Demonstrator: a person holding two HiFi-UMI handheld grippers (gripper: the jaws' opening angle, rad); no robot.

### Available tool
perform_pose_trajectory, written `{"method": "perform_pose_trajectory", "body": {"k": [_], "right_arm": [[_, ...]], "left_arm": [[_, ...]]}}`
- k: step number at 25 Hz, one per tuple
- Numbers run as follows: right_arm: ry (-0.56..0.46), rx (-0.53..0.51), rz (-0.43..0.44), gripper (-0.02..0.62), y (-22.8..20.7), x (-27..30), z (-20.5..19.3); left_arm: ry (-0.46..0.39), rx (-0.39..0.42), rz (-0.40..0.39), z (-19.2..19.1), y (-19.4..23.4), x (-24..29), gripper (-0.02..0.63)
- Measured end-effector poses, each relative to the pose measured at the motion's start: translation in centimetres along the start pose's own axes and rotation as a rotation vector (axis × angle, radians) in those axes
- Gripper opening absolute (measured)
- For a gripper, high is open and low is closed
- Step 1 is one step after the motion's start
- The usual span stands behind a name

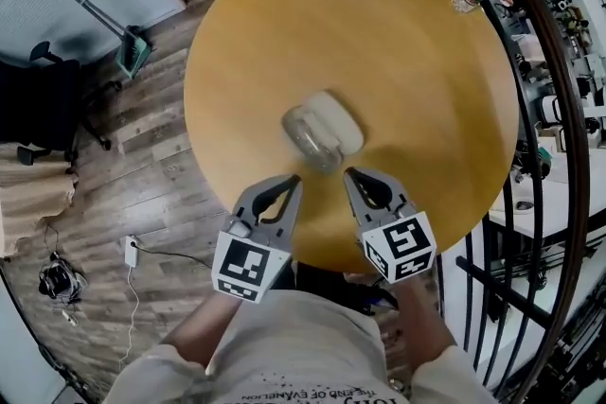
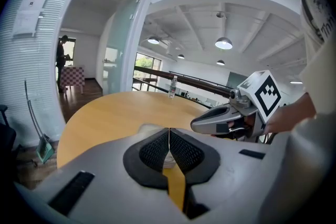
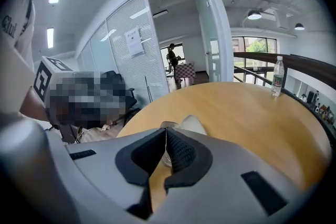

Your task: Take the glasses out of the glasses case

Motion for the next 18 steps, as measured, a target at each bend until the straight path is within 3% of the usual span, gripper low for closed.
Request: {"method": "perform_pose_trajectory", "body": {"k": [14, 18], "right_arm": [[0.128, -0.026, 0.036, 0.029, -1.8, 6.8, -1.9], [0.170, -0.014, 0.057, 0.072, -2.5, 8.3, -3.1]], "left_arm": [[0.048, -0.033, -0.005, -2.4, 2.5, 2.2, 0.025], [0.049, -0.039, -0.011, -2.7, 2.3, 2.7, 0.026]]}}
Point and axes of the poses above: the fingertips, and each gripper's own axes: x forward along the fingers, y to its left, z out of its top, the point moved 5 cm from there along -x, backward along the fingers, and after that the axes turned 14 degrees about x, right-handed, at the moved point
